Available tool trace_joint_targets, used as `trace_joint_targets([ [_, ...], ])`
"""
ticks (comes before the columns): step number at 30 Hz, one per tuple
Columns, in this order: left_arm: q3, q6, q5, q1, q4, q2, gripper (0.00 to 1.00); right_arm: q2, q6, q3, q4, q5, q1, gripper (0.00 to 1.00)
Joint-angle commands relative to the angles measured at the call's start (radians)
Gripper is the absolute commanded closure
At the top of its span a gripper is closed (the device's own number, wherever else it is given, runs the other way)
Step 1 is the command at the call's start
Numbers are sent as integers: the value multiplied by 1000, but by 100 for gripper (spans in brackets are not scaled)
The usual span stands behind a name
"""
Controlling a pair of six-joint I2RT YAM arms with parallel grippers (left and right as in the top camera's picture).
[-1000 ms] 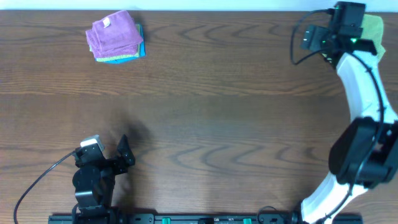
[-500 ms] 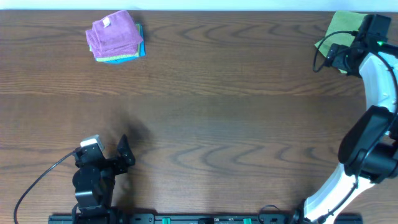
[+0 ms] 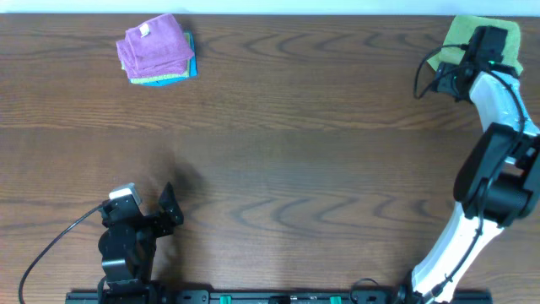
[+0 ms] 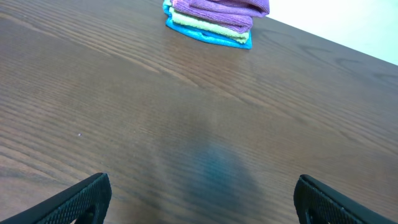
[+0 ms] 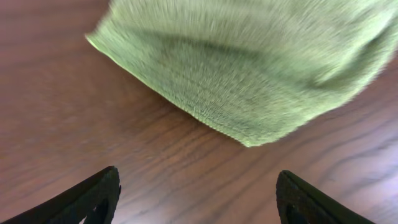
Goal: Fold the cloth
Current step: 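Close the right gripper on the green cloth's edge and lift it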
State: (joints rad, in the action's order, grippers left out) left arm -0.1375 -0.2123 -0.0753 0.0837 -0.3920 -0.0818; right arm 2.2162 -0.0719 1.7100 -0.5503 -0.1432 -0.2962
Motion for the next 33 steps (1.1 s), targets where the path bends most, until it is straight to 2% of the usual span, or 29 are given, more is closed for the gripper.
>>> trace_joint_targets([
  [1, 20, -1, -3, -2, -3, 8, 5, 31, -6, 87, -2, -19, -7, 20],
  [9, 20, -1, -3, -2, -3, 8, 5, 209, -10, 471, -190, -18, -45, 20],
  [13, 20, -1, -3, -2, -3, 8, 5, 286, -11, 584, -251, -18, -66, 21],
  [25, 20, -1, -3, -2, -3, 8, 5, 323, -47, 594, -262, -6, -103, 32],
  [31, 20, -1, -3, -2, -3, 8, 5, 349, -48, 594, -266, 4, -104, 43],
  [33, 20, -1, -3, -2, -3, 8, 5, 356, -55, 594, -268, 18, -104, 43],
])
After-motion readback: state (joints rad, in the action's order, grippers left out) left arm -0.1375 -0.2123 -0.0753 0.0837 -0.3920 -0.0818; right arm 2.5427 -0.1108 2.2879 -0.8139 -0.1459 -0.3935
